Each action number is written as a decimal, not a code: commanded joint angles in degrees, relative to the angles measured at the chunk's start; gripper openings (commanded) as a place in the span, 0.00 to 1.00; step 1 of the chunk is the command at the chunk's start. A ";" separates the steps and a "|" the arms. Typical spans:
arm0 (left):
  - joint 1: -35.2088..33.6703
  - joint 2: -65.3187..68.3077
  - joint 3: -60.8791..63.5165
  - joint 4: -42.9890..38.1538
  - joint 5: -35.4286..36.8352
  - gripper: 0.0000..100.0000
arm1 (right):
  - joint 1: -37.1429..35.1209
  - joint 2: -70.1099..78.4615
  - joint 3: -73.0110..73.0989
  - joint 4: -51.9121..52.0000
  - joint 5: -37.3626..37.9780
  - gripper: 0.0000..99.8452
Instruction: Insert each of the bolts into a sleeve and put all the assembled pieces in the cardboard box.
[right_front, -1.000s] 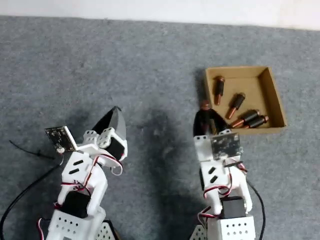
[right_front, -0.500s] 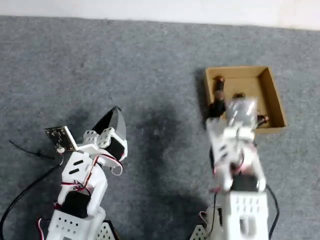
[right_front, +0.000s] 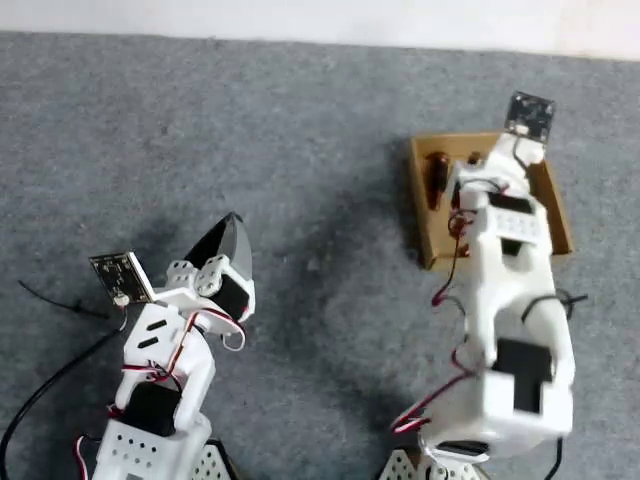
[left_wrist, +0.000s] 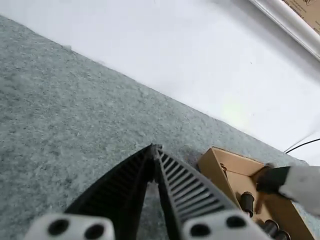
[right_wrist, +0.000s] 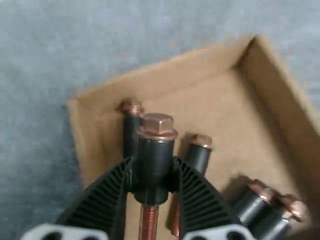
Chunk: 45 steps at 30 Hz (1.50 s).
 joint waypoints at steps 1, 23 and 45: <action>-0.22 0.40 1.19 -1.14 -0.18 0.01 | 0.84 4.18 -6.37 -1.89 -0.62 0.00; -0.22 0.40 1.19 -1.14 -0.18 0.01 | -0.22 7.25 -6.20 -1.71 -0.62 0.30; -0.22 0.40 1.19 -1.14 -0.26 0.01 | -15.43 -58.24 41.10 5.41 -3.08 0.30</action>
